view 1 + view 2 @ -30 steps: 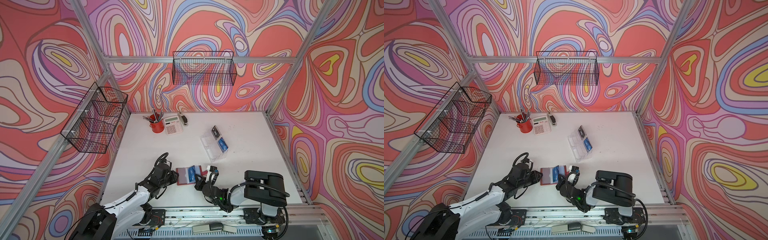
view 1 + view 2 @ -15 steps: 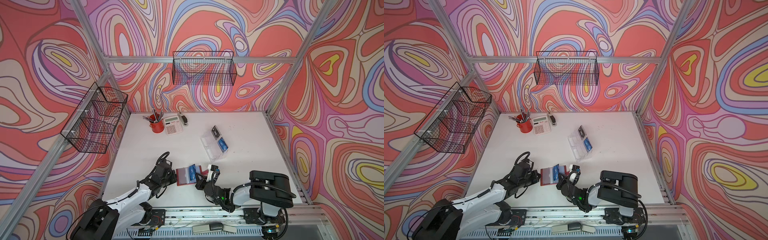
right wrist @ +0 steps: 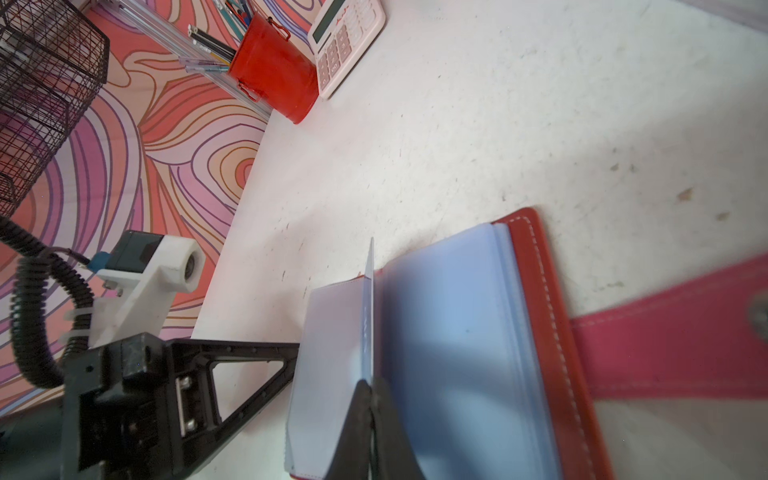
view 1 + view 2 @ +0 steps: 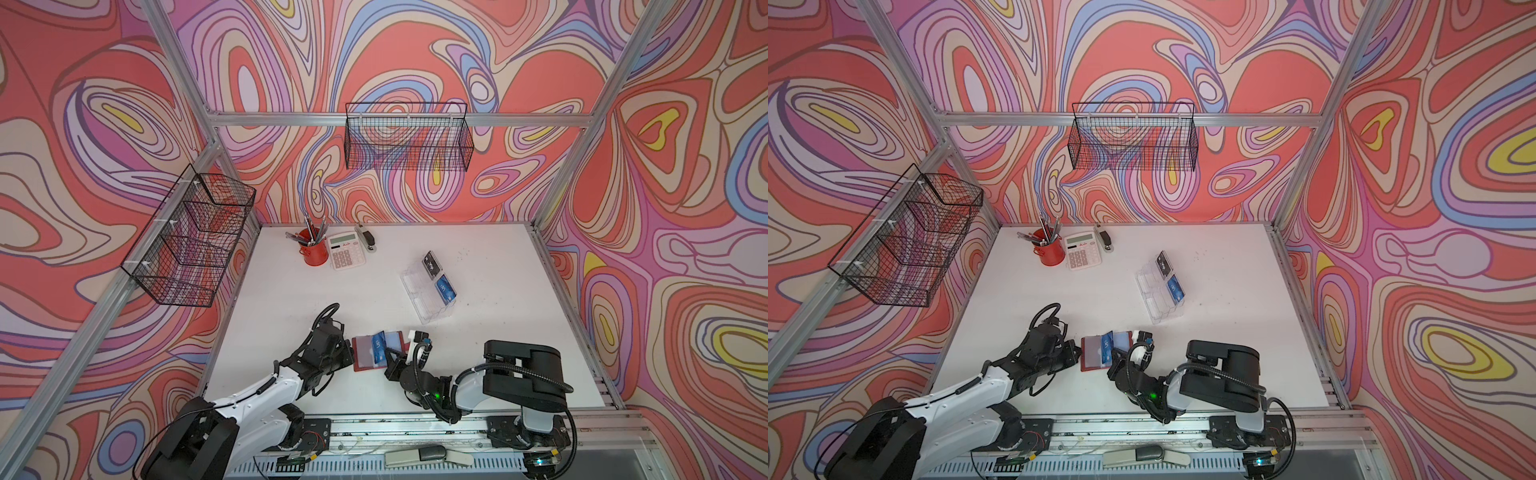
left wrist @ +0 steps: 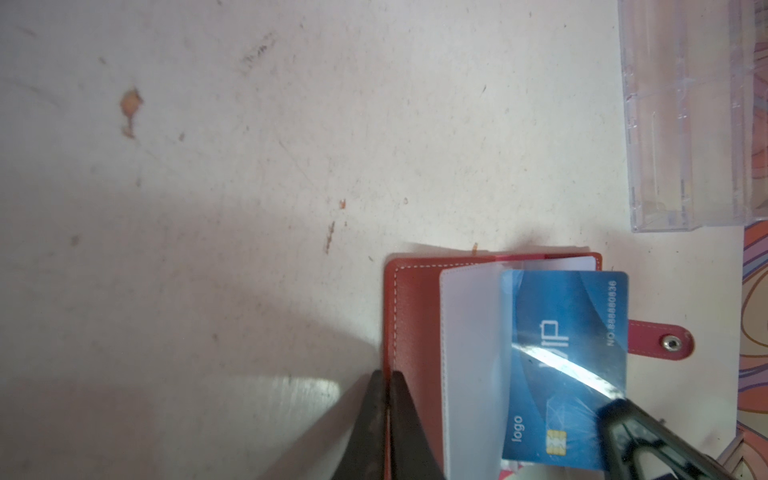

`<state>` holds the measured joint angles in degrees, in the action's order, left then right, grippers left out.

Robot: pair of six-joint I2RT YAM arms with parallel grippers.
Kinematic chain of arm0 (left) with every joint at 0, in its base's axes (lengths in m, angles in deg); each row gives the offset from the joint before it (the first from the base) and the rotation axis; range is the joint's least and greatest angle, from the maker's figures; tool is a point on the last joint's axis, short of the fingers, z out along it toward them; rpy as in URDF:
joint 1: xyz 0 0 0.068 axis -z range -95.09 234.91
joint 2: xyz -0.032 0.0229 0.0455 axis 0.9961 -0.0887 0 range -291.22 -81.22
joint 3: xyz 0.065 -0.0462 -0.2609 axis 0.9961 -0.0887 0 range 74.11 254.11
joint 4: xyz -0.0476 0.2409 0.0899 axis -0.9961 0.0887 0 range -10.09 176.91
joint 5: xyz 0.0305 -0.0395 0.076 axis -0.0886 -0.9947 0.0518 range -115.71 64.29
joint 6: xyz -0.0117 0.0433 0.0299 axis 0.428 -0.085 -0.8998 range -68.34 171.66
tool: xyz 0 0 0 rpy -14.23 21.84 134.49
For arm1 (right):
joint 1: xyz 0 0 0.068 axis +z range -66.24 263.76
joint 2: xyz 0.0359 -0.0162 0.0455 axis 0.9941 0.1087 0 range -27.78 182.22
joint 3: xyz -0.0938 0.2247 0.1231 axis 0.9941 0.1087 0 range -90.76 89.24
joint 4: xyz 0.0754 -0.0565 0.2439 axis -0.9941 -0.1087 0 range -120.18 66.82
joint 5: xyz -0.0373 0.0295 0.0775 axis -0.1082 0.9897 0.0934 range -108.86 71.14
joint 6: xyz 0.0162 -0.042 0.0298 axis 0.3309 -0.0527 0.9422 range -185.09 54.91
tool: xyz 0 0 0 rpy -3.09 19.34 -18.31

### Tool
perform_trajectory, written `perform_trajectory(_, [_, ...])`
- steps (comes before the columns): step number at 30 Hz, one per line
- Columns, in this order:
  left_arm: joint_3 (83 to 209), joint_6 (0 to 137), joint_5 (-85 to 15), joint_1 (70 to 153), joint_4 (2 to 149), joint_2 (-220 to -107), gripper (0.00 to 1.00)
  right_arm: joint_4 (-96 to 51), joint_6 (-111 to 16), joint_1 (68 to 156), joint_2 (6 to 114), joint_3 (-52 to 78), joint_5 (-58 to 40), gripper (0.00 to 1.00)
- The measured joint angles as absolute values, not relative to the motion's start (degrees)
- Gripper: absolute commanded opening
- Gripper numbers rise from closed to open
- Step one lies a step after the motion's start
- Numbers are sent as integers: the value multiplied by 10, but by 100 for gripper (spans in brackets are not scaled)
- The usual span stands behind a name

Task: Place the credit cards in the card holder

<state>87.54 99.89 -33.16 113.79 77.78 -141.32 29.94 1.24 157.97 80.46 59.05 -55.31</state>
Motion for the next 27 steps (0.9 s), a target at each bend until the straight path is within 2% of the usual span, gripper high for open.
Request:
perform_trajectory(24, [884,997,-329,1138,787,-1421,9,294,94,1576,847,562,-515,0])
perform_trajectory(27, [884,997,-329,1138,787,-1421,9,258,88,1576,841,551,-514,23])
